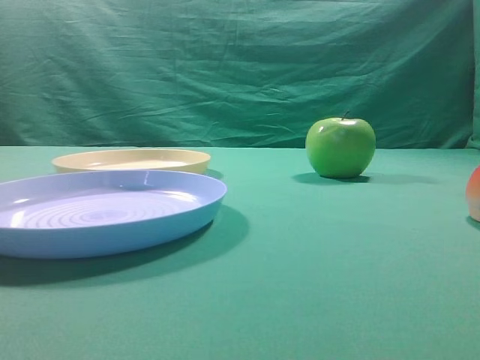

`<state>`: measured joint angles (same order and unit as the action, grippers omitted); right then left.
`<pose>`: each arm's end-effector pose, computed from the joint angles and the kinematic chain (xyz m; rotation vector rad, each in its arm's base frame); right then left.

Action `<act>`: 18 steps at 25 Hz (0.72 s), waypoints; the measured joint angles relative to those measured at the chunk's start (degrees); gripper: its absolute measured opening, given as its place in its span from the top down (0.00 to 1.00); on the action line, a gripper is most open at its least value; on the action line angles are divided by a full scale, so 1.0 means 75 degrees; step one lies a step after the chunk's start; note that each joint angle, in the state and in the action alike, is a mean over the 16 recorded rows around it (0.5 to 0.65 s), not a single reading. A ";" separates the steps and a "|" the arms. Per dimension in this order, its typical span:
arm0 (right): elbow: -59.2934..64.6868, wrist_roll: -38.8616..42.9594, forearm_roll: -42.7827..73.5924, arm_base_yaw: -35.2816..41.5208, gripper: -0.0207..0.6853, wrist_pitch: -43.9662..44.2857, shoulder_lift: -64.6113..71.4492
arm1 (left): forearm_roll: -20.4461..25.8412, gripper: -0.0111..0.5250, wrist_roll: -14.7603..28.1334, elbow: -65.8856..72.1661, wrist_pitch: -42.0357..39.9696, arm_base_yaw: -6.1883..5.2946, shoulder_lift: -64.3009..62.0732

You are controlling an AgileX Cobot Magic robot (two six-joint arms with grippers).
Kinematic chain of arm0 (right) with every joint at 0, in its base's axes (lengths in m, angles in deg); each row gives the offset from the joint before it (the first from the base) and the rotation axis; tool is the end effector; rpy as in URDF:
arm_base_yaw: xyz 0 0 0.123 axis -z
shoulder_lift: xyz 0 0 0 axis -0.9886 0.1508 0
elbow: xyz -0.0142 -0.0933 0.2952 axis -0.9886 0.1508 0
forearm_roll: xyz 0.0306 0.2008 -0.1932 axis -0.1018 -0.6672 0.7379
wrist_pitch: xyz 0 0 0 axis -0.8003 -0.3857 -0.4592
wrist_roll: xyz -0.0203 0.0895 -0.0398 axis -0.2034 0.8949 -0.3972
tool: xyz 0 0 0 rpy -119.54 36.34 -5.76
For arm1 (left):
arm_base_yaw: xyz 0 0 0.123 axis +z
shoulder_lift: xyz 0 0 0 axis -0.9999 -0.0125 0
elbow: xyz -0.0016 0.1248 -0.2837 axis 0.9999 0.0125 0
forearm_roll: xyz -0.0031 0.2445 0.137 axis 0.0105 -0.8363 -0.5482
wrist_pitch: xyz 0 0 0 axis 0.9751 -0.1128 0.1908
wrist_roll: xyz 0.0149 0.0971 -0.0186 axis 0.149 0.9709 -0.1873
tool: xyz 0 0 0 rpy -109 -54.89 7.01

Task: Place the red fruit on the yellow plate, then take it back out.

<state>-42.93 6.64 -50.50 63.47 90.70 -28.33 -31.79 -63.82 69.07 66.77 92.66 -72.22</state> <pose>0.0956 0.0430 0.4082 -0.5862 2.1438 0.2104 0.0631 0.0156 0.1749 -0.1637 1.8308 0.1303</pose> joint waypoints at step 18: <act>0.1948 0.0949 0.0356 0.0817 0.97 -0.1189 -0.2768 | 0.0000 0.98 -0.0002 0.0000 0.0000 0.0000 0.0000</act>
<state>-28.32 13.76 -47.83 69.60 81.78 -49.09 -31.79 -63.83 69.07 66.77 92.66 -72.22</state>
